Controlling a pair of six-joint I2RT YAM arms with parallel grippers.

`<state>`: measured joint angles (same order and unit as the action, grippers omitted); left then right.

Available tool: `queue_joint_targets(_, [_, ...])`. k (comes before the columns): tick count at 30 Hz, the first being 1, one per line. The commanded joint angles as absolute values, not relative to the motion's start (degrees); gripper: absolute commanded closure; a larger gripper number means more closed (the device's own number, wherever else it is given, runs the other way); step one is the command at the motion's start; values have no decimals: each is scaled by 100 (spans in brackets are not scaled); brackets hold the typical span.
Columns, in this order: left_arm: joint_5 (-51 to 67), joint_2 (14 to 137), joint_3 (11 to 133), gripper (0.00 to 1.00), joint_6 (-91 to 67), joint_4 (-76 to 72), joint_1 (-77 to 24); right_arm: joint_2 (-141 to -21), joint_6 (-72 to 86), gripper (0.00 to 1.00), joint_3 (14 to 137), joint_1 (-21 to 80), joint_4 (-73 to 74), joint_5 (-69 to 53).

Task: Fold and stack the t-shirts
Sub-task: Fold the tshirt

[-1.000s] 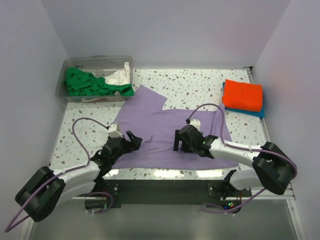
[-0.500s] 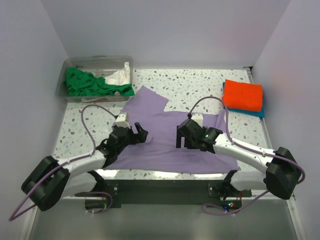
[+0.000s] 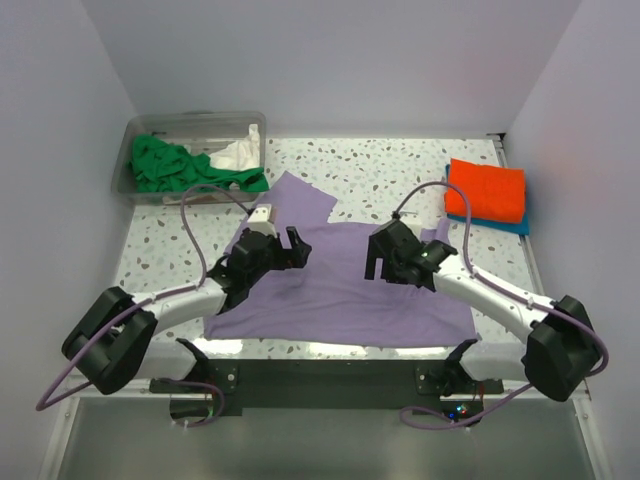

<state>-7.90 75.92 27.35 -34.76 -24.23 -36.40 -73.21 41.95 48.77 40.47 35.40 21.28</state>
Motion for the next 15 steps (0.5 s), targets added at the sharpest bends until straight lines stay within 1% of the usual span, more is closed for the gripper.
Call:
queue_joint_targets(1, [-1037,7304,2663,0,-3358,-2129,-3577,-7032,4184,2,4825,3728,4077,2039])
queue_joint_targets(5, [-862,7260,2663,0,-3191,-1750,-3385,-6969,3807,1,4816,3463,4087,1820])
queue_joint_targets(10, [-388,7312,2496,0,-3094,-1890,-3147,-7391,3674,1,4720,3322,3938,1635])
queue_joint_targets(15, [-27,7689,2601,0,-3076,-1820,-2927,-7795,3551,1,4535,3199,3552,1608])
